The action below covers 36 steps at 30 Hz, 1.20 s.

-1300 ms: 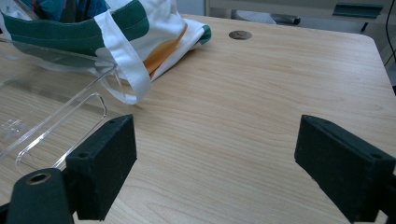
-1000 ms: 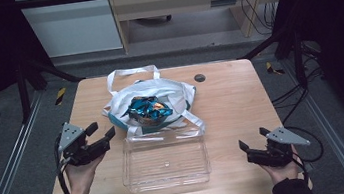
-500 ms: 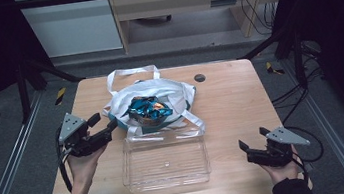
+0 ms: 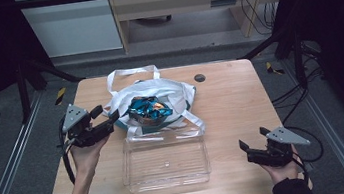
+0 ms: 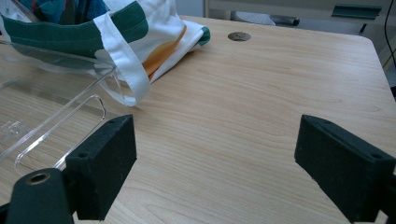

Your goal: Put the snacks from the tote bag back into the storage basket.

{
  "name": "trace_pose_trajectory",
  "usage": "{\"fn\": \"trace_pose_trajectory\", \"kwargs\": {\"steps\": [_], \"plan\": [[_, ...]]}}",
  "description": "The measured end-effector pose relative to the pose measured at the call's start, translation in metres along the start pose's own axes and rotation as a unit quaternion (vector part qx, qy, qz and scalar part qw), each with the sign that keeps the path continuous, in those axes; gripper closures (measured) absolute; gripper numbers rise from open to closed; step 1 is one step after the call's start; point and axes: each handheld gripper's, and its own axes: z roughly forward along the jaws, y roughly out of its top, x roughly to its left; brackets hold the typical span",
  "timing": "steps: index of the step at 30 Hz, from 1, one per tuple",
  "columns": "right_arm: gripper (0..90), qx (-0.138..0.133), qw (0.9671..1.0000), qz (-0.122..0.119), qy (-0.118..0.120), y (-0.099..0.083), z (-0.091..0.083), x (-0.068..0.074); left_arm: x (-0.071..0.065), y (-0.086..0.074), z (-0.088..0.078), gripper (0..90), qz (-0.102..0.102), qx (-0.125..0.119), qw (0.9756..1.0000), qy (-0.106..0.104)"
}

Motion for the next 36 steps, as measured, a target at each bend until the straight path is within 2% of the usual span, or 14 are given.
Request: {"fn": "trace_pose_trajectory", "kwargs": {"steps": [7,14,26,36], "plan": [[12.8,0.002,1.0000,0.002,0.002,-0.001,0.001,0.000,0.000,-0.006,0.011,35.8,0.011,0.014,0.9998,-0.001],[12.8,-0.001,1.0000,0.001,0.005,0.000,0.000,-0.001,0.001,-0.014,0.017,35.5,0.006,0.021,0.9998,0.001],[12.8,0.001,1.0000,0.002,0.009,0.000,0.001,-0.001,-0.001,-0.025,0.032,36.3,0.027,0.043,0.9987,0.002],[12.8,0.003,1.0000,-0.002,0.007,0.000,0.002,0.000,-0.004,-0.031,0.049,40.4,0.046,0.066,0.9967,0.005]]}}
